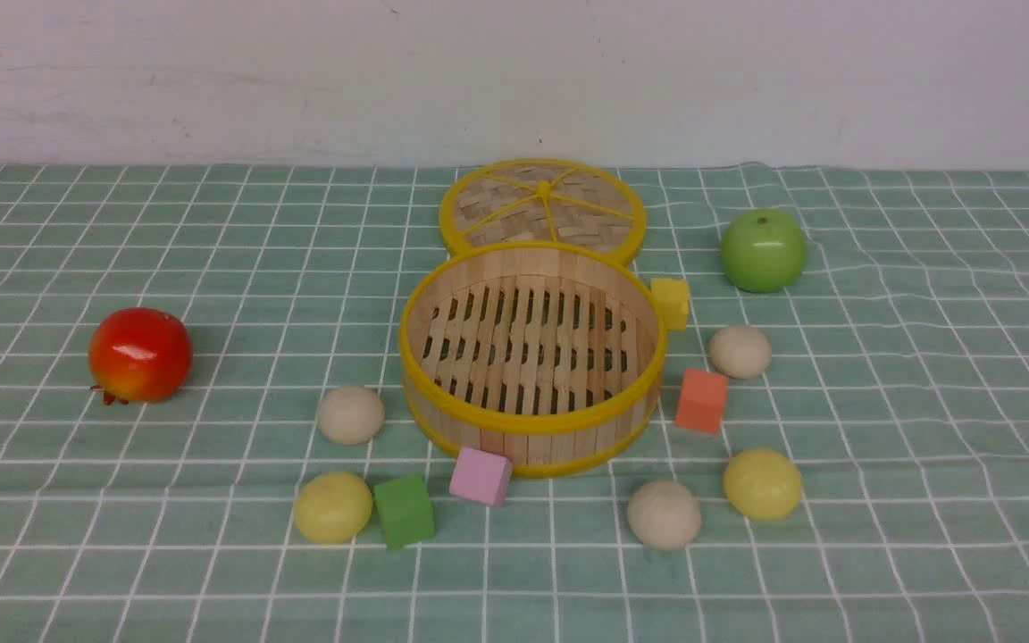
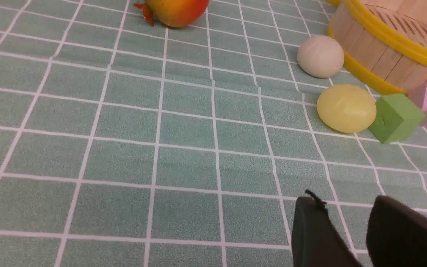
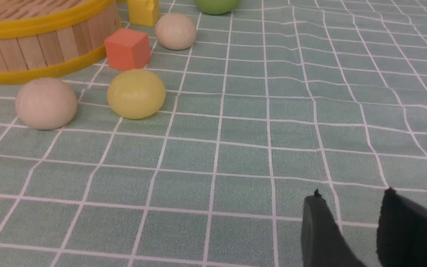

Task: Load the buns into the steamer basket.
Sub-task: Use the left arm to grab a steamed stuffed bun

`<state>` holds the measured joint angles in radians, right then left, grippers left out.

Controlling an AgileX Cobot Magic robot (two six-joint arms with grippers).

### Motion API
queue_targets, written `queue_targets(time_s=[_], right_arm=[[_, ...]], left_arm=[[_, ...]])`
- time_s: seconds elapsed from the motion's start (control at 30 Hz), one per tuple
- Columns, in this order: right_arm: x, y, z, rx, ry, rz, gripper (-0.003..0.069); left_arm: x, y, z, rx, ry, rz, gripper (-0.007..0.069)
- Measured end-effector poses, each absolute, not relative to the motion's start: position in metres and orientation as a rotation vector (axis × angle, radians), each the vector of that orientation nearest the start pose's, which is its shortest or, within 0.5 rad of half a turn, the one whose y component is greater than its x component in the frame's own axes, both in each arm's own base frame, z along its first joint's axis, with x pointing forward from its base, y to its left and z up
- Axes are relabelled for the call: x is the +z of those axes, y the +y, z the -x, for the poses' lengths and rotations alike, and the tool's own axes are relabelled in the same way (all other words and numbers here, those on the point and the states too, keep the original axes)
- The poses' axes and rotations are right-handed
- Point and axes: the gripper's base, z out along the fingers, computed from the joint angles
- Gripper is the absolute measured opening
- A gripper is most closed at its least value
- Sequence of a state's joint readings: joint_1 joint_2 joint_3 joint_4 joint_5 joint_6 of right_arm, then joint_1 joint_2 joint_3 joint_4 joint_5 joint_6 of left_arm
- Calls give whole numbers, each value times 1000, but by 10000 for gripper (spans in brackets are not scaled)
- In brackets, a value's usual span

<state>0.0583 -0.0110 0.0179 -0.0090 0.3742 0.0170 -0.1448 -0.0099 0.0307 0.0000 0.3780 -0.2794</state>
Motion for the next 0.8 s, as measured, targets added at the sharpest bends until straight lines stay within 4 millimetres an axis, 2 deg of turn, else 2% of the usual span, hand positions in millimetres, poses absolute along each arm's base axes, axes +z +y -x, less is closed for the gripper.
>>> queue_targets(time_s=[0.8], right_arm=[[174, 3, -52, 43, 1864, 44, 240]], left_arm=[[169, -8, -52, -290, 1888, 127, 234]])
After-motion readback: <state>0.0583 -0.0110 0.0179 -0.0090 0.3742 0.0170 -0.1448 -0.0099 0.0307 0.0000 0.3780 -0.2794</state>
